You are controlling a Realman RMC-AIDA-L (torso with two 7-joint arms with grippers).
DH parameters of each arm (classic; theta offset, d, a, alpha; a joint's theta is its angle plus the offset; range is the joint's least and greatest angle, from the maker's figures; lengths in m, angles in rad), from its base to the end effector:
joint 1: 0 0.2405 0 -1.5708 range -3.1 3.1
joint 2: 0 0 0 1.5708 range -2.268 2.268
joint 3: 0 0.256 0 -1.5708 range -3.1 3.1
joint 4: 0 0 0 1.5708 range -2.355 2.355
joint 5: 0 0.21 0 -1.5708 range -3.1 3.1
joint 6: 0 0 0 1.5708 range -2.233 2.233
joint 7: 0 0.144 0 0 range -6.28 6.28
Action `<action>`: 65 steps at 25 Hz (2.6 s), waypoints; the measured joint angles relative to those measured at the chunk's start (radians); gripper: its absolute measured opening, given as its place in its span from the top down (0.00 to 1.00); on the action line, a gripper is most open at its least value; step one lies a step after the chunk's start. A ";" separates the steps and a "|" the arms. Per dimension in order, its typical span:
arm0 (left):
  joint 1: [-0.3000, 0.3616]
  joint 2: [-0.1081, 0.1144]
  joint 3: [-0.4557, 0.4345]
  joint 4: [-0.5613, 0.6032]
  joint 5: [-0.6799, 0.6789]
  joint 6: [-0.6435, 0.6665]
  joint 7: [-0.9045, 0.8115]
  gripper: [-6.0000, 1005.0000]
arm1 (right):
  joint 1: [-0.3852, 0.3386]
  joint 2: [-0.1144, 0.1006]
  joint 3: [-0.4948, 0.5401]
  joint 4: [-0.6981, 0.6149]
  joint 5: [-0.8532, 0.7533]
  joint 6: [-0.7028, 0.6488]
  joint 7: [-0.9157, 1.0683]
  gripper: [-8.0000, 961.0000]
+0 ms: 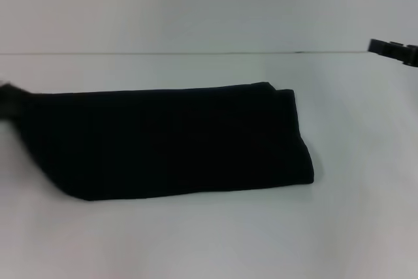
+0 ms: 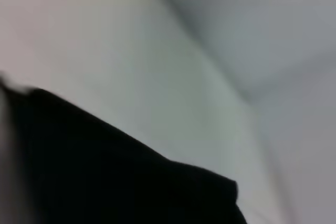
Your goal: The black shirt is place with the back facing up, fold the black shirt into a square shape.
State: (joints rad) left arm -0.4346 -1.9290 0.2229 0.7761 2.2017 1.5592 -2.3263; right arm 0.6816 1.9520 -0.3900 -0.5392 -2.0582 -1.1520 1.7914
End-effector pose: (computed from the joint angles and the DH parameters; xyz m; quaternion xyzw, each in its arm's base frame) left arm -0.3594 0.3132 0.1329 -0.6487 -0.6521 -0.3203 0.2267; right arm 0.2953 0.4196 0.0797 -0.7869 0.4439 0.2805 0.3243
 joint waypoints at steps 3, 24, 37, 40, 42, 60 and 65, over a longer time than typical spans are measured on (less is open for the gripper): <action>-0.178 0.009 0.025 -0.114 -0.021 0.091 0.042 0.97 | -0.042 -0.018 0.000 -0.004 0.048 0.005 -0.001 0.32; -0.532 -0.246 -0.128 -0.922 -0.239 -0.691 0.831 0.94 | -0.133 -0.102 -0.044 -0.099 0.045 -0.016 -0.002 0.32; -0.324 -0.230 -0.163 -0.671 -0.231 -0.103 0.755 0.43 | -0.052 -0.114 -0.109 -0.109 -0.129 -0.097 0.286 0.32; -0.324 -0.214 -0.170 -0.560 -0.232 -0.225 0.668 0.31 | -0.043 -0.112 -0.110 -0.108 -0.129 -0.118 0.305 0.32; -0.341 -0.186 -0.161 -0.536 -0.226 -0.312 0.620 0.26 | -0.036 -0.105 -0.110 -0.103 -0.129 -0.120 0.305 0.32; -0.440 -0.153 0.303 -0.491 -0.208 -0.833 0.215 0.09 | -0.014 -0.073 -0.116 -0.085 -0.132 -0.061 0.296 0.33; -0.455 -0.168 0.414 -0.492 -0.208 -0.879 0.138 0.09 | -0.016 -0.072 -0.142 -0.085 -0.132 -0.040 0.290 0.33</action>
State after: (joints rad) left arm -0.8900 -2.0970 0.6370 0.2840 1.9941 0.6803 -2.1882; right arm 0.6660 1.8800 -0.5324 -0.6242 -2.1906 -1.1924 2.0813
